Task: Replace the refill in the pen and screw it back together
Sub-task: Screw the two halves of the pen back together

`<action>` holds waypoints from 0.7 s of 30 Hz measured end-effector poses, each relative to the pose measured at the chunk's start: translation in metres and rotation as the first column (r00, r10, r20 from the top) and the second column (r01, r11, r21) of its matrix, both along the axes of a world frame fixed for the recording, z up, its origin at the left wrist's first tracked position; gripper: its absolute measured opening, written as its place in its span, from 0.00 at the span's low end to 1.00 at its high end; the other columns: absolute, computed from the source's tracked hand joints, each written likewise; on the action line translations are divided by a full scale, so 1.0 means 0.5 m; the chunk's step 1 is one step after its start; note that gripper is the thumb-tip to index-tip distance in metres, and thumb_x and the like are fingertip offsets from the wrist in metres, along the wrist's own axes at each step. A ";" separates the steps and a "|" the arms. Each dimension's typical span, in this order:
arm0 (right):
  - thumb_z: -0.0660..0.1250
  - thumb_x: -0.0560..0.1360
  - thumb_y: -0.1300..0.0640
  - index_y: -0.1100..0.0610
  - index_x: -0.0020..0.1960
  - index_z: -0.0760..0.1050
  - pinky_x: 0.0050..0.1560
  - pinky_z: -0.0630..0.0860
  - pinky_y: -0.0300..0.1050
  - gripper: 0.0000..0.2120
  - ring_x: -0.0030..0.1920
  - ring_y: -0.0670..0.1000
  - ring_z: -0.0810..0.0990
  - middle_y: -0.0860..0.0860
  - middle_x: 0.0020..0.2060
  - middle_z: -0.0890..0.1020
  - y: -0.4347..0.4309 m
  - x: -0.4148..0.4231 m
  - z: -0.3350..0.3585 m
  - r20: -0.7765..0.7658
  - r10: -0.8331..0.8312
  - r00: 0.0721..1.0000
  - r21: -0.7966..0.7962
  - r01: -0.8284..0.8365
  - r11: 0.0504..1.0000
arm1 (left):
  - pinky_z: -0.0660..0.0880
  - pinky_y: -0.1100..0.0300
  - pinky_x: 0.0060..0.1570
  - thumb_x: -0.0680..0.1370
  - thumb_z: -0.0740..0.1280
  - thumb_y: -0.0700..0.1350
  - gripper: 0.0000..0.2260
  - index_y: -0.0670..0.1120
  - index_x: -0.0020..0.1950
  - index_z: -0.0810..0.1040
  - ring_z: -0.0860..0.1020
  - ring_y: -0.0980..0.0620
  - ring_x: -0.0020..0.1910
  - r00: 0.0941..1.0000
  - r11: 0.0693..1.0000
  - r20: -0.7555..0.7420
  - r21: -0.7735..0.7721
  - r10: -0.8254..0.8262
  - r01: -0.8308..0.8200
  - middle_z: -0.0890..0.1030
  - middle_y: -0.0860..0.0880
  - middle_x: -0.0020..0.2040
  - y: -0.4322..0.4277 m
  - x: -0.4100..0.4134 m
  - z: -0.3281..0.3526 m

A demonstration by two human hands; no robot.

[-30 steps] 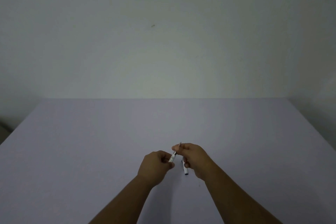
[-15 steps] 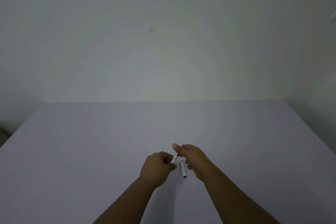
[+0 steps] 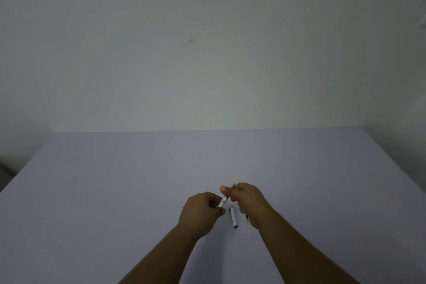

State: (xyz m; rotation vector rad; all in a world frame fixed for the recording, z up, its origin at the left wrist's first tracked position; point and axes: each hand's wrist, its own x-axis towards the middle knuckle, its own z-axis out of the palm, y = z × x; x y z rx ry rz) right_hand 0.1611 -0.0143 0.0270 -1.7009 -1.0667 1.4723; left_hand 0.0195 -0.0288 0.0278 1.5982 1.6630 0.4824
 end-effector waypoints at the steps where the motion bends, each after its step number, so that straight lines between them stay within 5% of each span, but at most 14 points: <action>1: 0.71 0.71 0.47 0.56 0.37 0.74 0.34 0.65 0.39 0.13 0.31 0.45 0.68 0.49 0.35 0.76 0.002 0.000 0.000 0.022 0.003 1.000 -0.012 -0.002 1.000 | 0.77 0.59 0.46 0.73 0.71 0.46 0.10 0.47 0.53 0.81 0.80 0.52 0.44 1.000 1.000 0.000 0.002 -0.002 0.002 0.84 0.49 0.49 -0.001 0.000 0.000; 6: 0.68 0.74 0.56 0.51 0.45 0.81 0.38 0.69 0.40 0.03 0.39 0.48 0.72 0.51 0.44 0.82 -0.003 0.006 0.000 -0.162 0.036 0.986 0.028 -0.031 0.999 | 0.78 0.57 0.46 0.73 0.71 0.46 0.09 0.47 0.51 0.82 0.78 0.53 0.39 1.000 1.000 0.007 0.000 0.018 -0.018 0.82 0.52 0.43 0.005 -0.006 0.004; 10: 0.71 0.72 0.50 0.56 0.38 0.75 0.35 0.68 0.41 0.11 0.33 0.47 0.70 0.50 0.36 0.78 -0.001 0.004 0.006 -0.009 0.021 1.000 -0.025 -0.021 0.999 | 0.77 0.58 0.46 0.73 0.71 0.46 0.09 0.47 0.52 0.81 0.78 0.54 0.39 1.000 1.000 -0.003 0.019 -0.009 0.009 0.82 0.52 0.43 0.001 -0.003 0.004; 15: 0.68 0.74 0.60 0.54 0.44 0.81 0.35 0.69 0.40 0.03 0.37 0.49 0.72 0.53 0.42 0.81 -0.006 0.006 0.000 -0.223 0.018 0.975 0.033 -0.011 0.999 | 0.78 0.57 0.47 0.73 0.71 0.46 0.08 0.48 0.51 0.81 0.78 0.53 0.39 1.000 1.000 -0.001 0.010 0.002 -0.002 0.81 0.53 0.43 0.001 -0.006 0.007; 19: 0.72 0.71 0.50 0.57 0.35 0.73 0.34 0.68 0.40 0.13 0.31 0.47 0.69 0.50 0.33 0.77 -0.002 0.001 0.005 -0.020 -0.013 1.000 -0.004 0.013 1.000 | 0.78 0.57 0.46 0.73 0.71 0.46 0.08 0.48 0.51 0.81 0.78 0.54 0.38 1.000 1.000 -0.007 0.016 -0.021 0.021 0.82 0.52 0.44 -0.003 -0.004 0.006; 21: 0.71 0.71 0.49 0.57 0.40 0.75 0.39 0.70 0.41 0.12 0.36 0.48 0.72 0.50 0.36 0.77 -0.002 0.000 0.002 -0.070 -0.018 0.997 -0.020 0.016 1.000 | 0.77 0.58 0.48 0.73 0.71 0.46 0.08 0.48 0.51 0.81 0.79 0.54 0.42 1.000 1.000 0.003 0.018 -0.007 0.007 0.81 0.54 0.43 -0.002 -0.003 0.007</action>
